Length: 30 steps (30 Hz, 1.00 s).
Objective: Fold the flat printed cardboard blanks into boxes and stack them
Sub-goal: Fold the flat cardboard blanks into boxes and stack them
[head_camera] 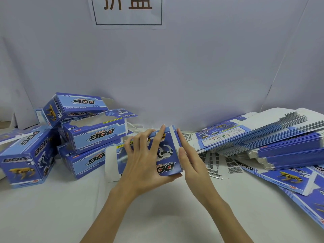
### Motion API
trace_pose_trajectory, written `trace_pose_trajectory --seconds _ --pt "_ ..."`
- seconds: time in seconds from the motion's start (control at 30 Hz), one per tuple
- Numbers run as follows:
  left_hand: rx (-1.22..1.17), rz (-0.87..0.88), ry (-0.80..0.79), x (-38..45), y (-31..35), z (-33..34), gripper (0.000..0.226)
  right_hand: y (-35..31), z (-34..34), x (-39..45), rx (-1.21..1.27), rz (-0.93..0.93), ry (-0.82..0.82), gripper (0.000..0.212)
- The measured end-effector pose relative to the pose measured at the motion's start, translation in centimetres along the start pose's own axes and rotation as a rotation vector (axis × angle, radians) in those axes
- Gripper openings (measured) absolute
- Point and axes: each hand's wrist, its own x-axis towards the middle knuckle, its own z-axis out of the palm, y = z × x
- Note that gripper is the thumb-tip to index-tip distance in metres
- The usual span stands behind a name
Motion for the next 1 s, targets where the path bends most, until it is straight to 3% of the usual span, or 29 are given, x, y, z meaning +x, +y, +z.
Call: trace_pose_trajectory --seconds 0.4,0.7,1.0 --pt "0.038 0.048 0.040 0.0 0.4 0.1 0.121 -0.9 -1.2 0.3 0.154 0.026 0.011 0.048" --pt "0.015 0.033 0.026 -0.2 0.3 0.6 0.115 -0.2 0.4 -0.2 0.049 0.005 0.040 0.051" --pt "-0.007 0.010 0.004 -0.3 0.6 0.3 0.117 -0.2 0.7 -0.3 0.013 -0.019 -0.057 0.048"
